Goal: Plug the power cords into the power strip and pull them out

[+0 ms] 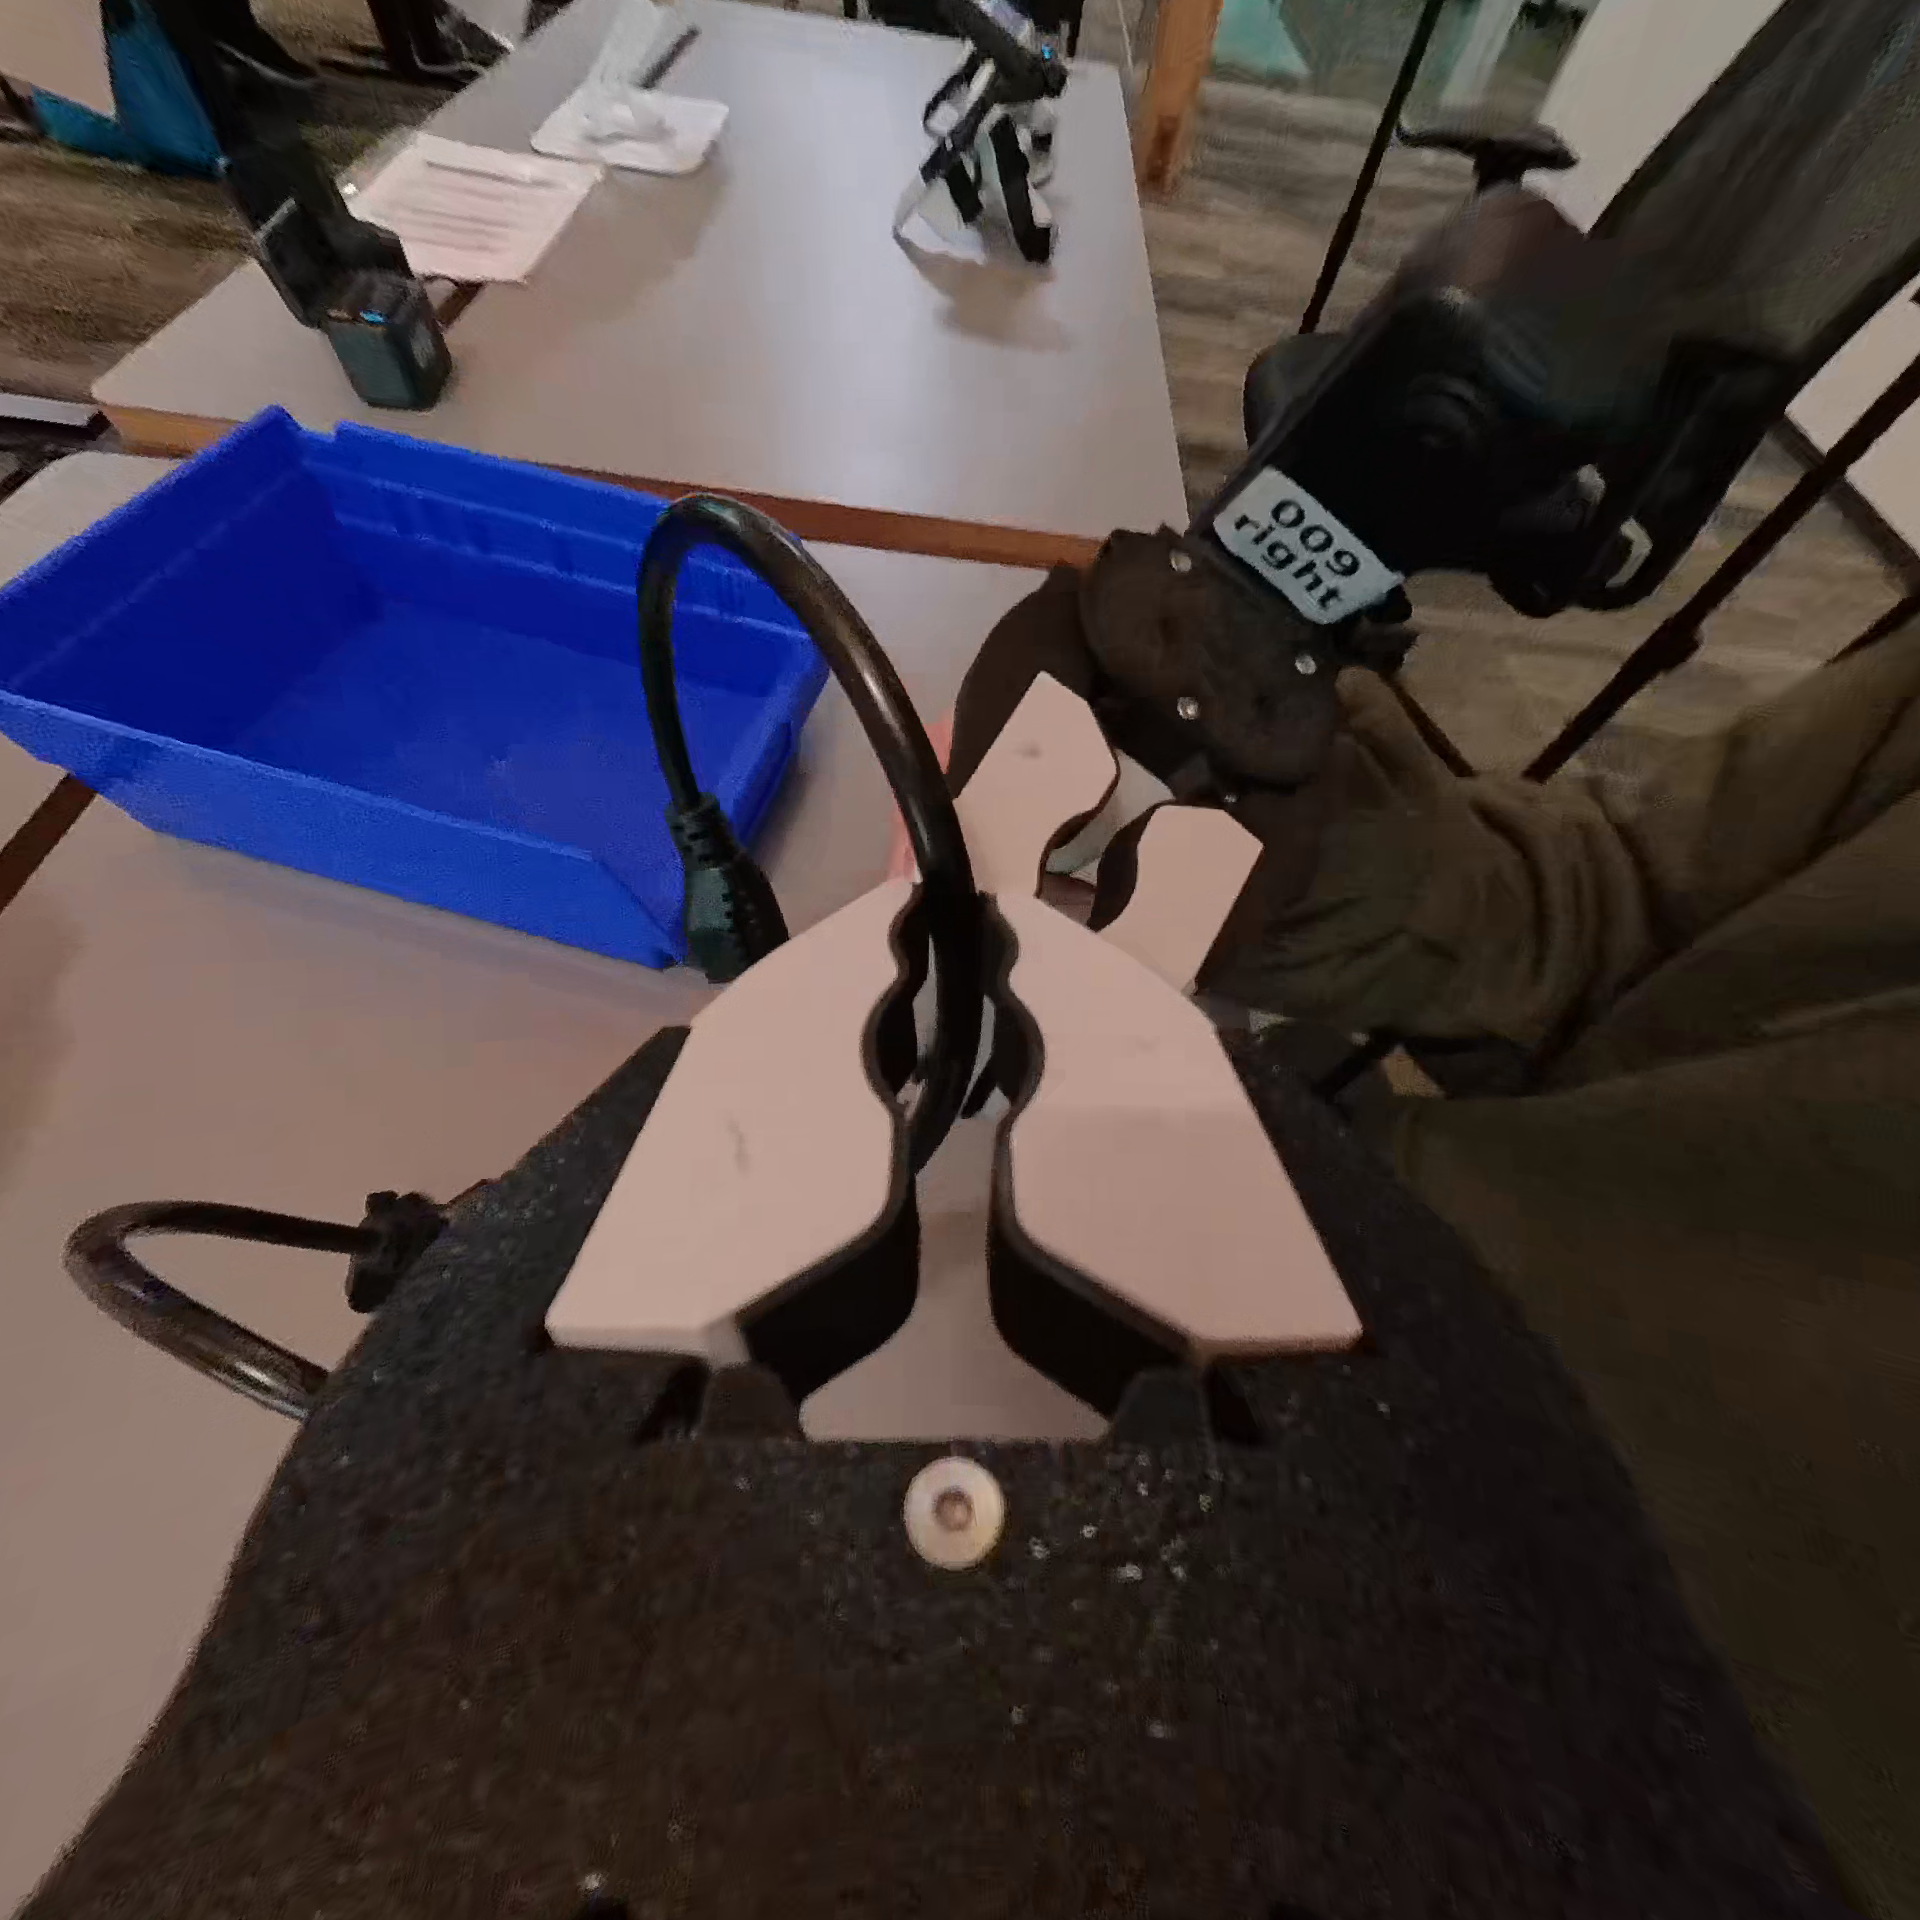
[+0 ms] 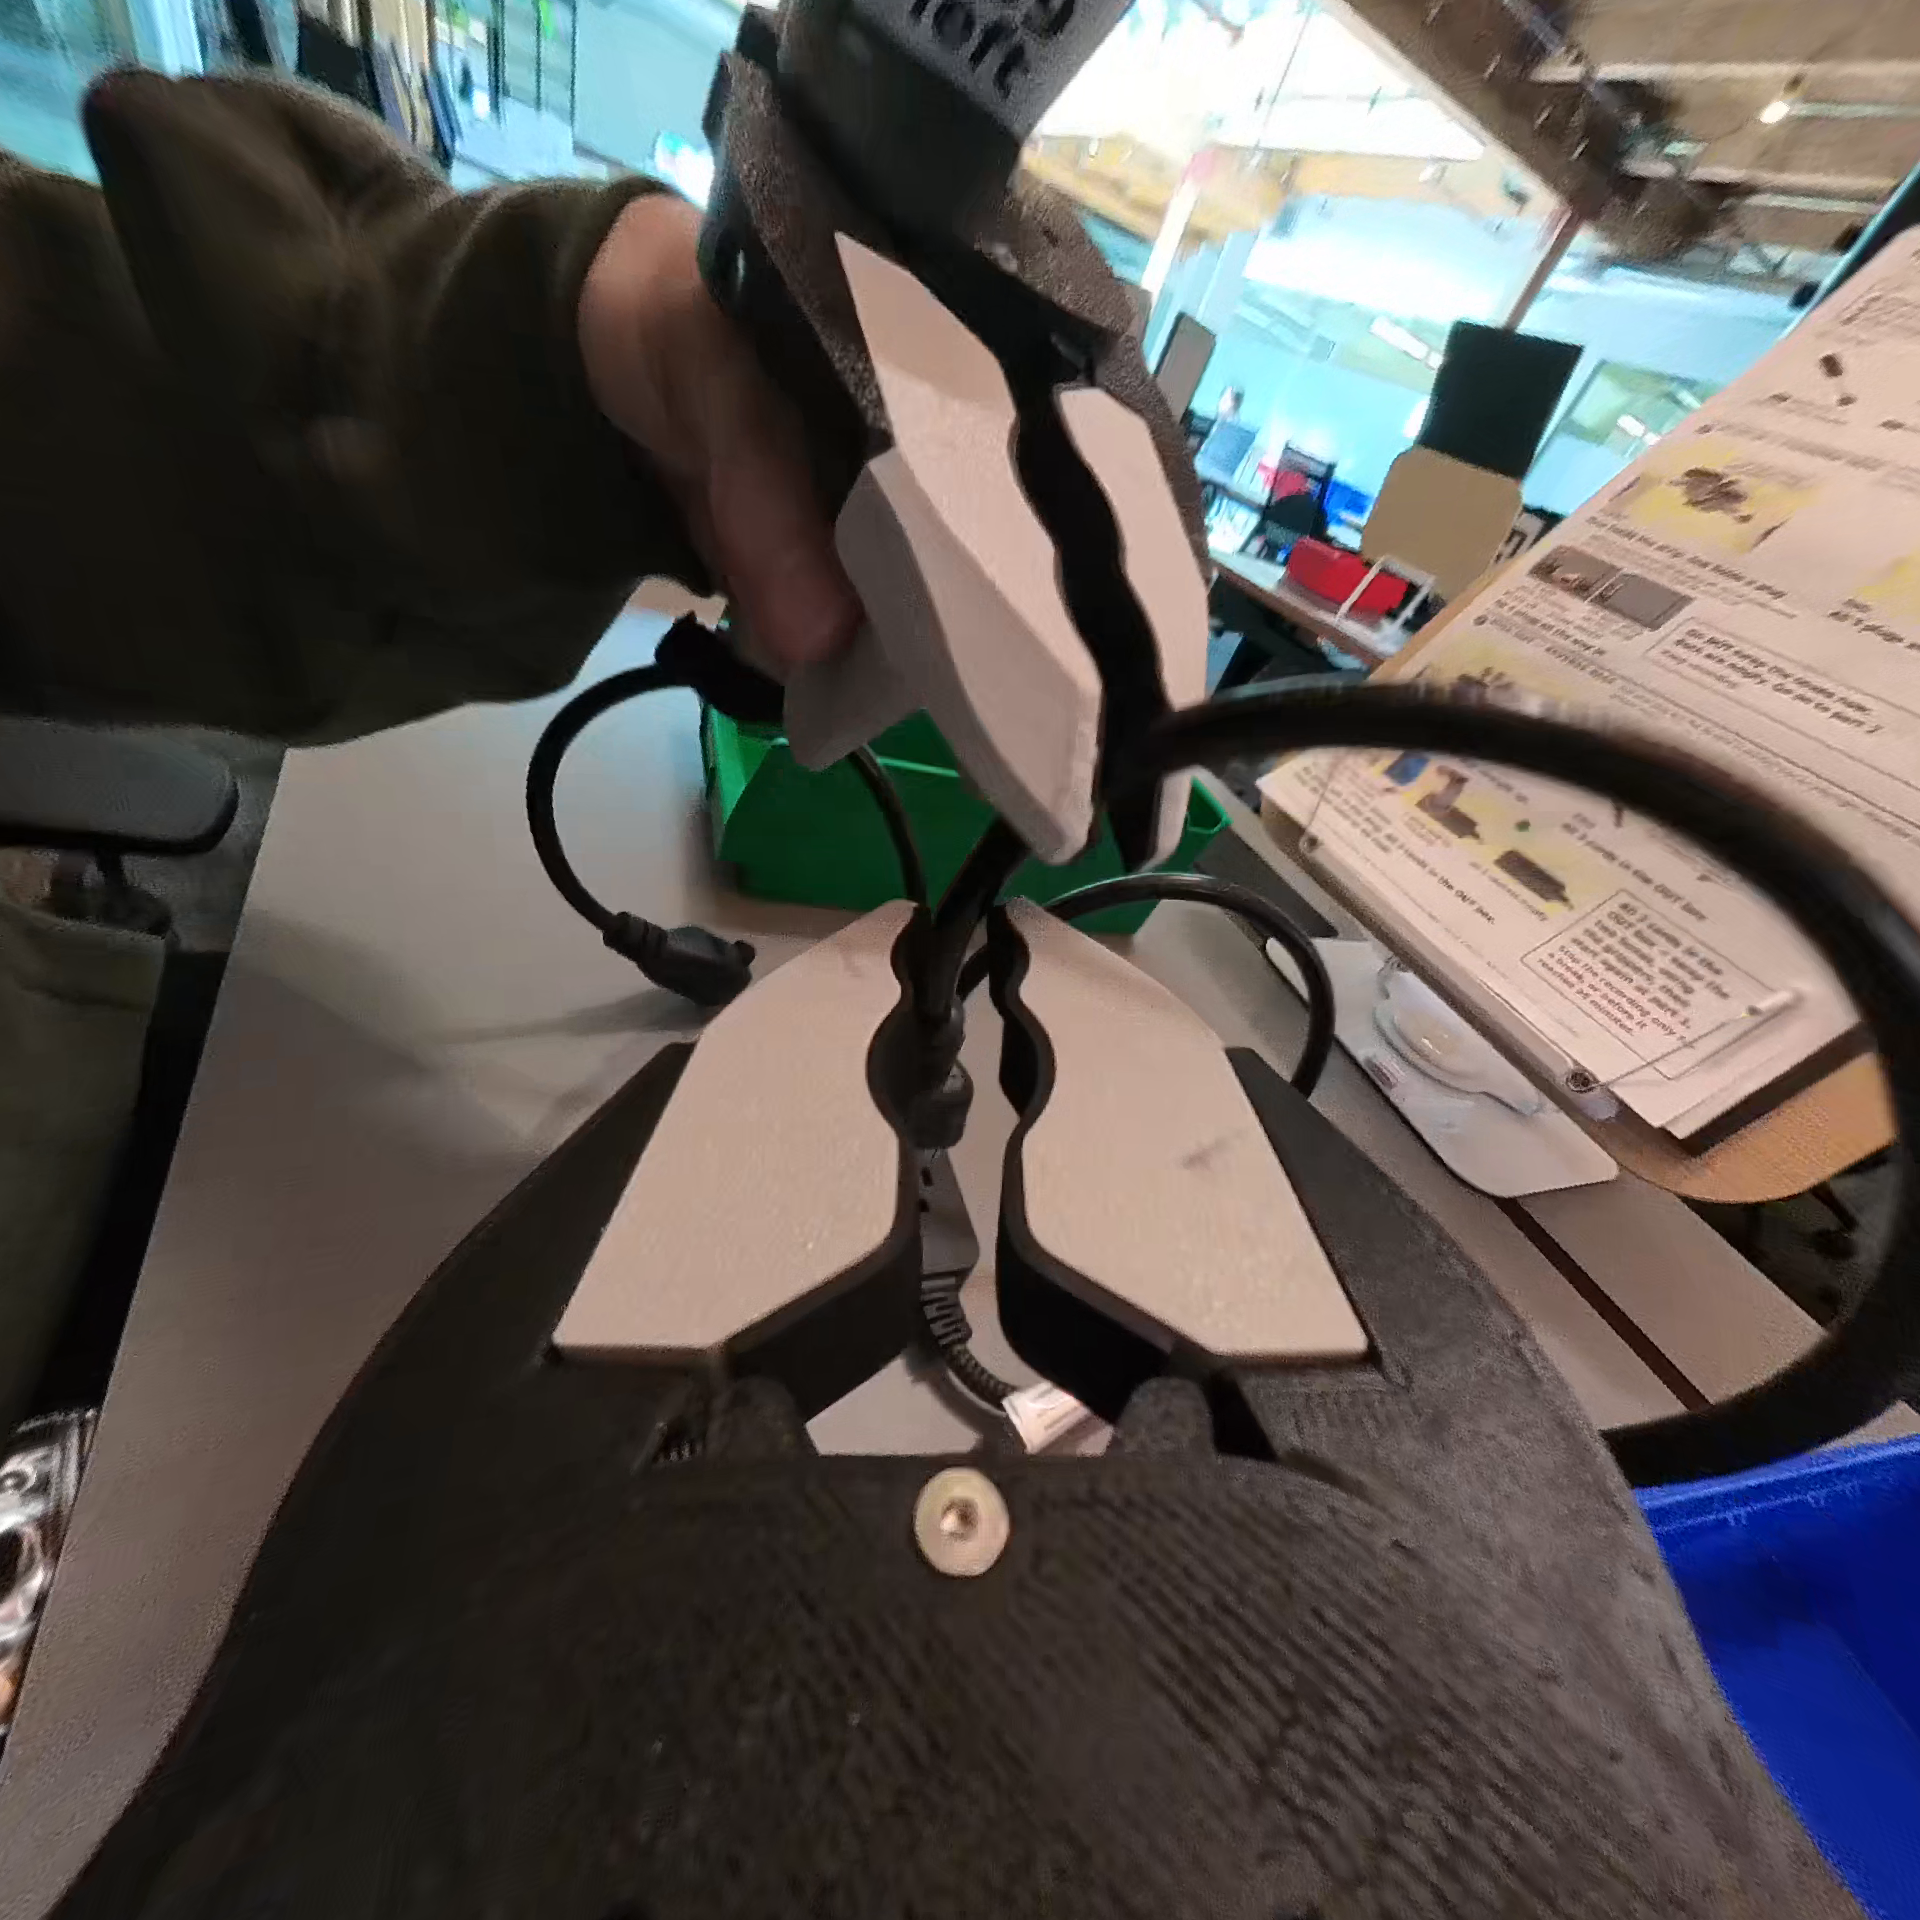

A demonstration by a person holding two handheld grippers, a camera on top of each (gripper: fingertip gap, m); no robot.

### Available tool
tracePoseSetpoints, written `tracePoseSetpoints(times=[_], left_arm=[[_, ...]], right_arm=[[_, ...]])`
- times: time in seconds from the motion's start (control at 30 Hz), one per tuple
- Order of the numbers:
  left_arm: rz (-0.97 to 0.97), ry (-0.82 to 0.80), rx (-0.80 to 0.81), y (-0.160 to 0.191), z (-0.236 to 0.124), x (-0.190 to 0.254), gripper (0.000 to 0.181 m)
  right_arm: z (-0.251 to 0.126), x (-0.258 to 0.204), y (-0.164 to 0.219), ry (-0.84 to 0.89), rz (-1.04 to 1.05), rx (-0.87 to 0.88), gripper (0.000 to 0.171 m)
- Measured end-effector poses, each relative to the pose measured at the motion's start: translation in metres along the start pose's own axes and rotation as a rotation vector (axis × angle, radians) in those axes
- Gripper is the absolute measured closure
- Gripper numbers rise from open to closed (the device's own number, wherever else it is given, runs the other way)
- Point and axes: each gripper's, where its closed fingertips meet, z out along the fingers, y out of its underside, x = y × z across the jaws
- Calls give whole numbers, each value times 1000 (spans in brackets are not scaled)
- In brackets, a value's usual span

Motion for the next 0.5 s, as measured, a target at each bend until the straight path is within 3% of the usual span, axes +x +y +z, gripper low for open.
tracePoseSetpoints(times=[0.2, 0.3, 0.5], left_arm=[[-155, -13, 221, -33, -15, -16, 173], [-234, 26, 298, -42, -17, -15, 173], [-248, 137, 295, -43, -13, 1, 173]], right_arm=[[1, 11, 39, -17, 113, -69, 115], [10, 16, 38, 39, 155, -12, 115], [33, -10, 39, -100, 224, 97, 106]])
